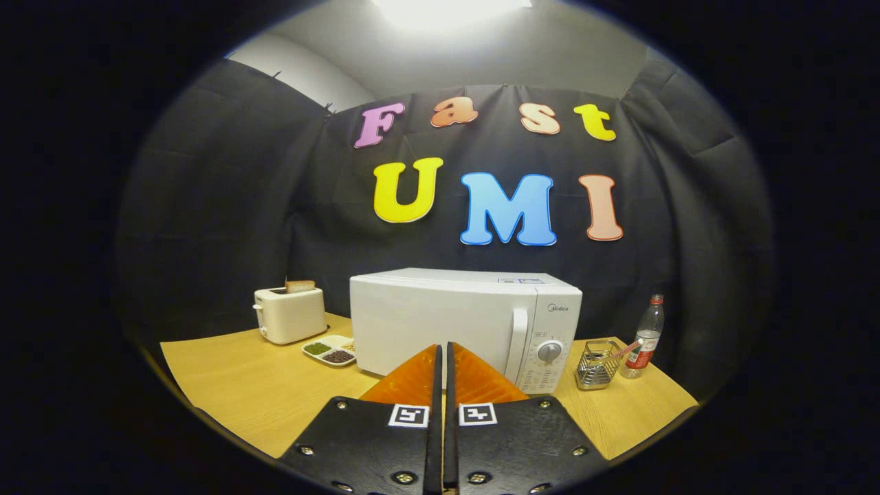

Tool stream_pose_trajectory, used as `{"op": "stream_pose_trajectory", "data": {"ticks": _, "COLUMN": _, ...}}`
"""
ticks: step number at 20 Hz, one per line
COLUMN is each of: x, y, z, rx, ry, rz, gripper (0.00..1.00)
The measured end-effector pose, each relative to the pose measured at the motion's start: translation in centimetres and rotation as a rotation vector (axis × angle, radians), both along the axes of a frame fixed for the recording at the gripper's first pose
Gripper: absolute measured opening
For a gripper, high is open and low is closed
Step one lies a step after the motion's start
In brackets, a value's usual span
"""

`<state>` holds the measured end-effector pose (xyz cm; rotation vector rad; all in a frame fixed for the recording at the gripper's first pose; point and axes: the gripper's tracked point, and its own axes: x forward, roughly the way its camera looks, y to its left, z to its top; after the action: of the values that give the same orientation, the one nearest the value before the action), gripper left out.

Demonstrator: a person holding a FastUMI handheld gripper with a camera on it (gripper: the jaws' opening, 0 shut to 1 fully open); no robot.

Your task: Open the microwave, put the food inside, and close the microwave door.

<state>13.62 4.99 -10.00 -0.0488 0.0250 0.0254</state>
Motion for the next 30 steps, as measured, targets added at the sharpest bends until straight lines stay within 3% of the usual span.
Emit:
{"op": "stream_pose_trajectory", "data": {"ticks": 5, "x": -6.6, "y": -0.7, "z": 2.6, "rx": 0.008, "ry": -0.034, "rz": 0.037, "gripper": 0.02}}
{"op": "stream_pose_trajectory", "data": {"ticks": 9, "x": -11.1, "y": -2.2, "z": 4.6, "rx": -0.012, "ry": -0.094, "rz": 0.013, "gripper": 0.01}}
{"op": "stream_pose_trajectory", "data": {"ticks": 13, "x": -13.0, "y": -2.6, "z": 6.0, "rx": 0.02, "ry": -0.103, "rz": 0.056, "gripper": 0.02}}
{"op": "stream_pose_trajectory", "data": {"ticks": 21, "x": -16.2, "y": -6.2, "z": 8.1, "rx": 0.047, "ry": -0.089, "rz": -0.017, "gripper": 0.03}}
{"op": "stream_pose_trajectory", "data": {"ticks": 22, "x": -16.6, "y": -6.1, "z": 8.2, "rx": 0.049, "ry": -0.087, "rz": -0.007, "gripper": 0.07}}
{"op": "stream_pose_trajectory", "data": {"ticks": 23, "x": -16.9, "y": -5.8, "z": 8.5, "rx": 0.054, "ry": -0.098, "rz": 0.013, "gripper": 0.26}}
{"op": "stream_pose_trajectory", "data": {"ticks": 26, "x": -17.0, "y": -7.2, "z": 8.8, "rx": 0.056, "ry": -0.112, "rz": -0.037, "gripper": 0.27}}
{"op": "stream_pose_trajectory", "data": {"ticks": 27, "x": -17.1, "y": -7.0, "z": 8.5, "rx": 0.053, "ry": -0.106, "rz": -0.037, "gripper": 0.37}}
{"op": "stream_pose_trajectory", "data": {"ticks": 28, "x": -17.1, "y": -6.8, "z": 8.6, "rx": 0.054, "ry": -0.1, "rz": -0.034, "gripper": 0.56}}
{"op": "stream_pose_trajectory", "data": {"ticks": 29, "x": -17.0, "y": -6.7, "z": 8.5, "rx": 0.056, "ry": -0.094, "rz": -0.033, "gripper": 0.82}}
{"op": "stream_pose_trajectory", "data": {"ticks": 30, "x": -17.0, "y": -6.9, "z": 8.2, "rx": 0.058, "ry": -0.084, "rz": -0.04, "gripper": 0.87}}
